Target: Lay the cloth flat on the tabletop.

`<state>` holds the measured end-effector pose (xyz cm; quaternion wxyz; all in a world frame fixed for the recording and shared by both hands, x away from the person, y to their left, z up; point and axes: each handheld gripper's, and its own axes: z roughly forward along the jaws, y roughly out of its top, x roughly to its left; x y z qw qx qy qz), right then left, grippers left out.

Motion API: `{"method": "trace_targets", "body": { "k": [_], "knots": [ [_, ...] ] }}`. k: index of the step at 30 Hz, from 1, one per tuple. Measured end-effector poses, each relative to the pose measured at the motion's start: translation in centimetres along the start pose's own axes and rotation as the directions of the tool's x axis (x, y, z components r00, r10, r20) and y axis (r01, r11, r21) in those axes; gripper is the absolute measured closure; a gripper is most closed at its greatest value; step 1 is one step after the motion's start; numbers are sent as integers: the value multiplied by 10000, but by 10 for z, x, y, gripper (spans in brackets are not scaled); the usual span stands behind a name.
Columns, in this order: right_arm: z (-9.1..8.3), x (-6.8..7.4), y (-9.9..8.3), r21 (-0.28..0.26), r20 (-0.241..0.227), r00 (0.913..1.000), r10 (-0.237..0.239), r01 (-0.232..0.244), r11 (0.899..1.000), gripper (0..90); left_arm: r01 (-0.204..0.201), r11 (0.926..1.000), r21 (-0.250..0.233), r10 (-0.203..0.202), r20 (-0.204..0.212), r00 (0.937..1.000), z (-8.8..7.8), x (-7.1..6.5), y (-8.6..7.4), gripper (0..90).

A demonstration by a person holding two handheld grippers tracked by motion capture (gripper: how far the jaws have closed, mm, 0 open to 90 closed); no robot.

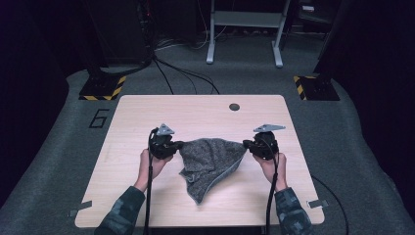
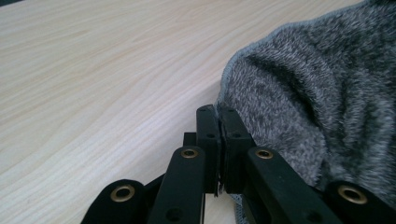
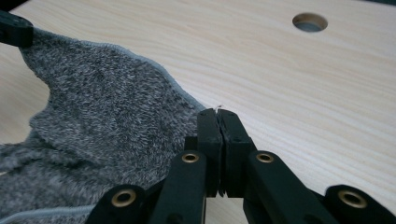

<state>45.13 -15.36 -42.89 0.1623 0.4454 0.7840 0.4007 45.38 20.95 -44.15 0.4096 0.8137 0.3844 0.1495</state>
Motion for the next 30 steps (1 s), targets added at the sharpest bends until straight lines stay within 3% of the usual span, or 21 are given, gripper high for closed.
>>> {"method": "trace_targets", "body": {
  "k": [6,11,12,14,15,17,19,20,21,23,26,28,30],
  "knots": [
    [-17,0,3,-514,-144,9999,-26,19,9987,890,-201,9997,-144,198,-211,9996,-13,0,2,883],
    [-10,-13,15,-664,-147,9999,41,-50,9978,894,77,9999,-79,-81,-503,9987,-6,17,12,885],
    [-2,-21,26,-698,-143,9999,62,-71,9975,896,86,9999,-63,-90,-628,9980,-2,22,16,886],
    [2,-24,34,-674,-59,10000,56,-60,9977,896,140,9999,-71,-146,-839,9964,2,34,30,887],
    [6,-28,44,-661,22,10000,8,-7,9978,896,46,10000,-51,-52,-1148,9934,3,39,39,888],
    [11,-35,66,-719,154,9998,-87,97,9974,897,102,9994,-320,-147,-1449,9893,-1,48,61,890],
    [9,-42,93,-1092,-65,10000,66,-73,9940,897,-112,9968,-789,-33,-1812,9834,-12,52,85,890],
    [-1,-41,116,-1587,132,9999,-55,75,9873,896,-280,9939,-1069,64,-1964,9805,-21,52,96,890],
    [-1,-41,116,-1587,132,9999,-55,75,9873,896,-441,9887,-1430,129,-2120,9772,-30,50,105,890],
    [-16,-37,132,-2137,239,9990,-365,408,9760,896,-642,9773,-2017,201,-2131,9768,-49,46,117,890],
    [-36,-27,133,-2676,69,9977,-673,667,9612,896,-1085,9638,-2434,552,-2158,9749,-68,35,109,890],
    [-44,-22,123,-2842,-33,9961,-877,831,9552,896,-1205,9630,-2411,712,-2035,9765,-72,30,96,889],
    [-48,-18,104,-2749,-99,9948,-1015,949,9568,895,-1202,9683,-2191,815,-1779,9807,-71,27,77,889]
  ]
}}
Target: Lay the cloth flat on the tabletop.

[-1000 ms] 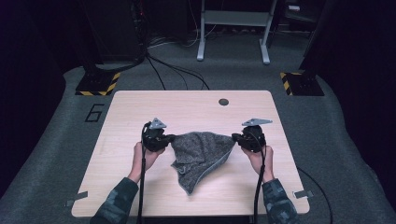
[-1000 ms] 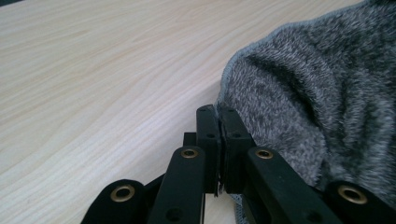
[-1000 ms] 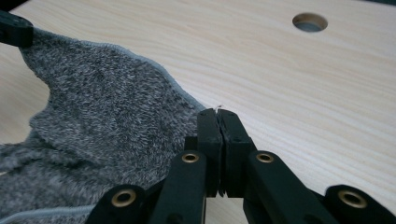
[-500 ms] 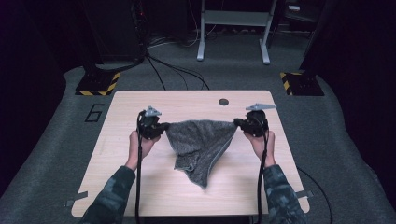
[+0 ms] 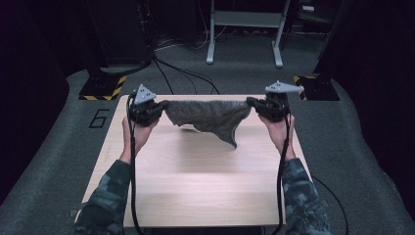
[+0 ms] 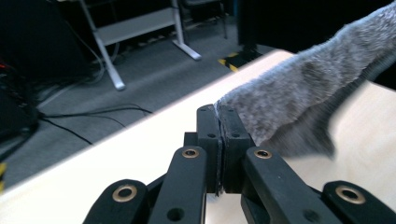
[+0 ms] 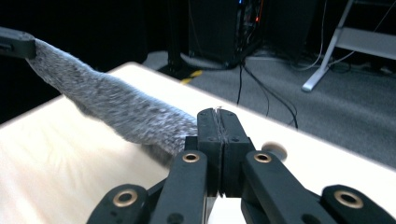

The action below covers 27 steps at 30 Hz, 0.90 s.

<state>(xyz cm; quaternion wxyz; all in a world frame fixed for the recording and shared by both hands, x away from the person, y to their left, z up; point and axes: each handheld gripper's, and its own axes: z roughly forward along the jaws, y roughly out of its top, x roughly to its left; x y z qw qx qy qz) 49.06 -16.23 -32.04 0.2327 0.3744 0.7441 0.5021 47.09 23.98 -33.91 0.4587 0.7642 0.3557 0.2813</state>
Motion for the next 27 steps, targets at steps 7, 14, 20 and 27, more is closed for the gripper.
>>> {"method": "trace_targets", "body": {
  "k": [7,14,20,27],
  "knots": [
    [-20,24,-83,1074,-1056,9930,535,-421,9933,889,-10,9952,983,-116,1276,9918,-15,-36,-80,888],
    [-26,46,-169,2309,-1207,9835,1350,-1045,9674,887,406,9759,2145,-835,1949,9773,-14,-62,-148,885],
    [-25,56,-195,2778,-1133,9815,1545,-1180,9534,883,741,9584,2757,-1367,2152,9670,-10,-67,-174,878],
    [-29,63,-209,3356,-1331,9781,1601,-1075,9359,792,1193,9459,3017,-2063,2754,9389,-16,-69,-183,705]
  ]
}}
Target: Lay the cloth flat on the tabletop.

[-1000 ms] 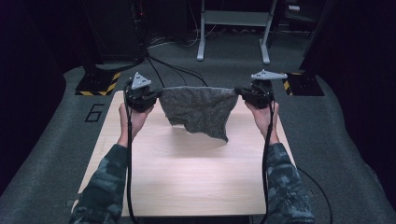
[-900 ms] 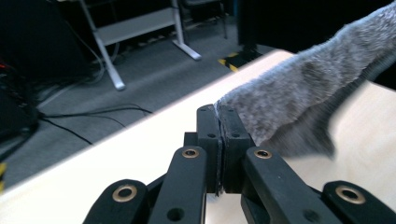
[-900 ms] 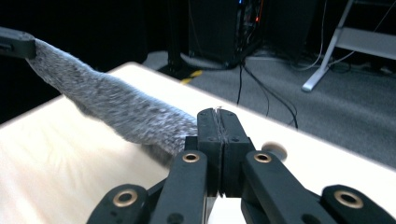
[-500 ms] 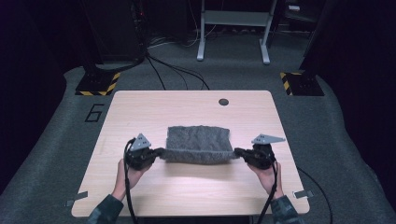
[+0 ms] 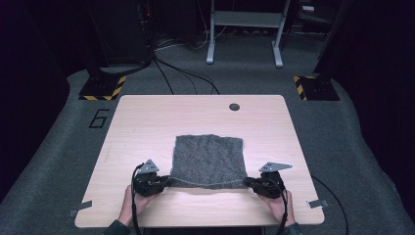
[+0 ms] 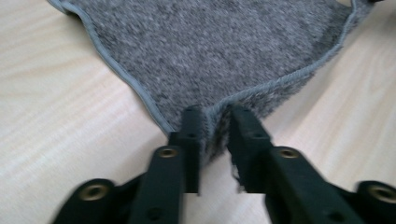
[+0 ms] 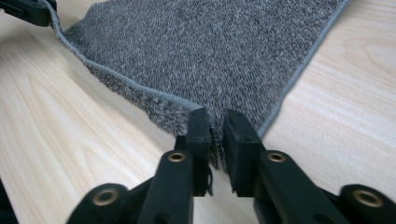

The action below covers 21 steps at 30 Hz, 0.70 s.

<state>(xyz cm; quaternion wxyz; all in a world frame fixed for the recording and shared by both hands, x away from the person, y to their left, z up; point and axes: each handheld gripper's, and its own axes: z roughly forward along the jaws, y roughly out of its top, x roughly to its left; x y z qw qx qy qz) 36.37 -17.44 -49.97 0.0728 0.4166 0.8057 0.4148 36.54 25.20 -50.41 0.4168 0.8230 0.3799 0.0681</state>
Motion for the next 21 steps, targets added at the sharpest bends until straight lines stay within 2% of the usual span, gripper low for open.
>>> {"method": "trace_targets", "body": {
  "k": [1,2,3,4,5,6,7,8,10,11,12,13,15,17,20,21],
  "knots": [
    [-2,0,-1,69,-67,10000,48,-47,10000,749,9,9999,100,-11,212,9998,-2,0,-1,666],
    [-4,-1,-2,90,-250,9997,19,-17,10000,697,-61,9999,144,57,240,9997,-4,-1,-2,600],
    [-10,-6,-5,-71,-449,9990,81,-85,9999,608,-60,9995,297,57,84,9999,-10,-2,-2,438],
    [-10,-6,-5,-71,-449,9990,81,-85,9999,608,-60,9995,297,57,84,9999,-10,-2,-2,399],
    [-13,-10,-5,-78,-582,9981,212,-216,9997,564,23,9998,183,-24,78,10000,-14,-1,-2,399],
    [-19,-16,-4,-337,-463,9983,348,-363,9988,509,105,9999,52,-105,-32,9999,-18,1,-2,329],
    [-21,-19,-2,-490,-427,9985,353,-374,9981,479,141,9999,-14,-141,-100,9999,-22,3,0,305],
    [-21,-19,-2,-490,-427,9985,353,-374,9981,479,260,9995,-151,-263,-210,9994,-25,5,2,305],
    [-22,-22,6,-696,-141,9992,363,-372,9969,457,386,9982,-462,-402,-347,9986,-30,10,9,278],
    [-21,-23,10,-727,-31,9994,339,-340,9968,445,365,9979,-532,-393,-531,9978,-31,12,14,274],
    [-19,-24,16,-755,151,9994,296,-284,9967,429,169,9983,-551,-212,-780,9967,-31,14,19,267],
    [-12,-26,28,-733,446,9989,138,-106,9973,423,141,9985,-523,-189,-925,9955,-28,16,24,257],
    [-6,-27,34,-694,629,9980,80,-37,9976,416,63,9988,-483,-122,-1234,9923,-19,19,34,247],
    [8,-27,45,-550,911,9958,-67,117,9984,408,-146,9999,-56,136,-1529,9881,-1,21,44,234],
    [37,-27,58,88,1329,9896,-550,544,9985,390,-378,9990,226,413,-1776,9832,19,23,50,225],
    [43,-26,60,233,1339,9894,-556,530,9983,394,-460,9982,395,525,-1861,9811,25,25,52,225]
  ]
}}
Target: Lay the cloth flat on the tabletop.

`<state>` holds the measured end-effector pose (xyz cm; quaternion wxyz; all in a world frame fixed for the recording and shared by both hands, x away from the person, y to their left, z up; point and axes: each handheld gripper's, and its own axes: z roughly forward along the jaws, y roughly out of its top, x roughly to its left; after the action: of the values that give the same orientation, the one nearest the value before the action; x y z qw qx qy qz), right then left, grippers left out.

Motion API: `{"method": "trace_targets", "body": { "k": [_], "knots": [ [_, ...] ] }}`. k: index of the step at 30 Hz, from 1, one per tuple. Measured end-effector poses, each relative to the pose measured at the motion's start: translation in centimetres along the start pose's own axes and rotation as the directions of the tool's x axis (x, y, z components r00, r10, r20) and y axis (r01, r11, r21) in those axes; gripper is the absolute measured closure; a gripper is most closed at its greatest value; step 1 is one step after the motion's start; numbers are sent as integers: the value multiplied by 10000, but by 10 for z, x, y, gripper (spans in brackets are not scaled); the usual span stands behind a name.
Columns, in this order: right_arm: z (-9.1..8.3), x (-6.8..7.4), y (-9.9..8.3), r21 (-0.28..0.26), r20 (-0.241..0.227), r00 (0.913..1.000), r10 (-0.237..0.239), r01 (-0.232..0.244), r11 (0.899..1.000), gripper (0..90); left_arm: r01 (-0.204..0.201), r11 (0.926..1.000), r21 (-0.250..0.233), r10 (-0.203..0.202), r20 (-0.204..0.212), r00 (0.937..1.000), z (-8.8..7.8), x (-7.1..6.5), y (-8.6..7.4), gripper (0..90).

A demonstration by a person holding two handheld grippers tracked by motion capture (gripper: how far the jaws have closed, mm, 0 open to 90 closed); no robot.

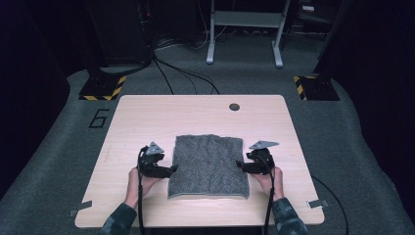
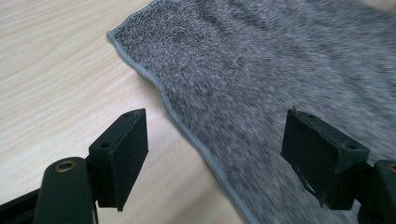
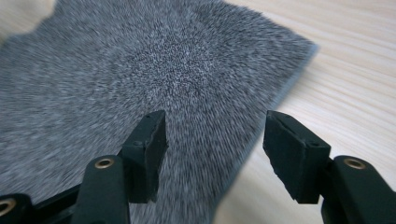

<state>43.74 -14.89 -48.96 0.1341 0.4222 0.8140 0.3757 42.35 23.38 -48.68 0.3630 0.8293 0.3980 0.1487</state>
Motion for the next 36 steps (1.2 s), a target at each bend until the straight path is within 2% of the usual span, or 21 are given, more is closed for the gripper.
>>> {"method": "trace_targets", "body": {
  "k": [1,3,4,6,8,9,10,11,12,15,18,19,21,24,27,28,31,35,36],
  "knots": [
    [8,0,2,70,26,9997,-223,223,9997,390,21,10000,51,-20,-86,10000,7,1,1,226],
    [21,2,3,426,196,9996,-222,213,9989,384,0,9999,171,5,-303,9995,19,3,4,228],
    [26,2,4,572,295,9988,-381,363,9977,381,-60,9996,273,71,-416,9991,21,3,4,228],
    [31,2,3,678,317,9989,-337,315,9972,381,-124,9987,497,151,-538,9984,27,3,3,230],
    [33,3,1,745,315,9990,-327,303,9968,382,-95,9985,538,127,-590,9982,31,3,2,228],
    [33,3,0,793,365,9979,-528,498,9956,382,-233,9979,604,274,-678,9973,31,2,1,227],
    [33,5,-1,809,441,9985,-328,291,9963,382,-255,9973,682,301,-666,9973,31,1,0,228],
    [33,4,-2,777,423,9975,-570,536,9955,382,-297,9974,658,346,-748,9966,32,0,-1,227],
    [32,6,-3,779,460,9978,-475,438,9960,382,-379,9966,738,436,-768,9961,32,-1,-1,227],
    [32,10,-4,849,592,9963,-627,576,9947,381,-505,9947,893,585,-894,9943,36,-7,-5,228],
    [31,11,-6,864,667,9933,-947,888,9923,381,-640,9940,892,724,-944,9929,34,-9,-6,232],
    [30,13,-7,887,664,9946,-804,743,9933,381,-613,9942,887,696,-947,9931,34,-10,-7,231],
    [29,14,-9,840,653,9944,-835,779,9934,381,-649,9938,900,733,-931,9929,32,-11,-9,231],
    [26,15,-12,844,628,9936,-934,880,9925,379,-473,9947,914,550,-834,9950,29,-12,-12,230],
    [23,16,-15,863,550,9941,-938,889,9923,374,-521,9945,907,597,-832,9947,24,-13,-17,230],
    [22,16,-16,889,526,9937,-994,945,9916,373,-398,9960,806,464,-818,9956,23,-15,-20,230],
    [20,16,-18,821,512,9934,-1030,986,9917,368,-392,9967,717,447,-773,9960,19,-17,-25,230],
    [20,16,-18,907,579,9935,-979,924,9916,328,-469,9954,830,535,-791,9954,18,-17,-25,219],
    [21,15,-17,912,598,9933,-984,928,9915,308,-360,9962,797,421,-769,9962,20,-16,-24,215]
  ]
}}
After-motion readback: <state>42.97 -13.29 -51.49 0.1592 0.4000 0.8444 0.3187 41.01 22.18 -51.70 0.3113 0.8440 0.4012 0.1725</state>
